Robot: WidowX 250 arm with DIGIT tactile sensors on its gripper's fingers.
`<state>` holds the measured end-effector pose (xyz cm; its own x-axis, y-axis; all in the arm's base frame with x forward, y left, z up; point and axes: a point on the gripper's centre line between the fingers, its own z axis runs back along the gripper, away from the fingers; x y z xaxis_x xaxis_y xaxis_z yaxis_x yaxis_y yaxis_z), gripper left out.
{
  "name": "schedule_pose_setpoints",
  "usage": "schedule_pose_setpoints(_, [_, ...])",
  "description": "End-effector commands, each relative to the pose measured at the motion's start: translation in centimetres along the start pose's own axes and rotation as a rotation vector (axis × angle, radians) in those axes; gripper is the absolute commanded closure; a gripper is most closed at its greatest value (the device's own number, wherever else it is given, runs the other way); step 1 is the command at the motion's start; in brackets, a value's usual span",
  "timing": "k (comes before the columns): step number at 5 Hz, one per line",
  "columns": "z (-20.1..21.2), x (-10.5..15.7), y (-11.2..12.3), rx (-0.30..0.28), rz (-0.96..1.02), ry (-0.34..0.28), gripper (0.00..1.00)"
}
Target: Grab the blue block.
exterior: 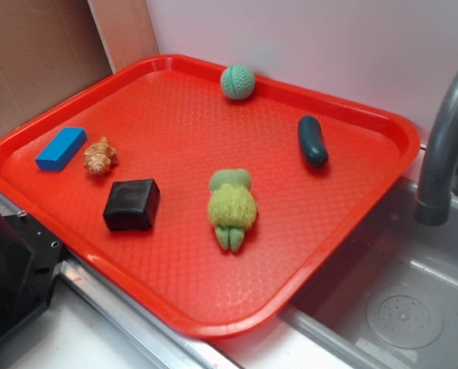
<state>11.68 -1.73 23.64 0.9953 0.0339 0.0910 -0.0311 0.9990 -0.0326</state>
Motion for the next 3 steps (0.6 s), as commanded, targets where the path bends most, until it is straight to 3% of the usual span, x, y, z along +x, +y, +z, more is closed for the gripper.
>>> schedule_pose_setpoints(1, [0.0,0.0,0.0,0.0,0.0,0.0,0.0])
schedule_pose_setpoints(3, [-5.3,1.1,5.0,0.149,0.141,0.022,0.0])
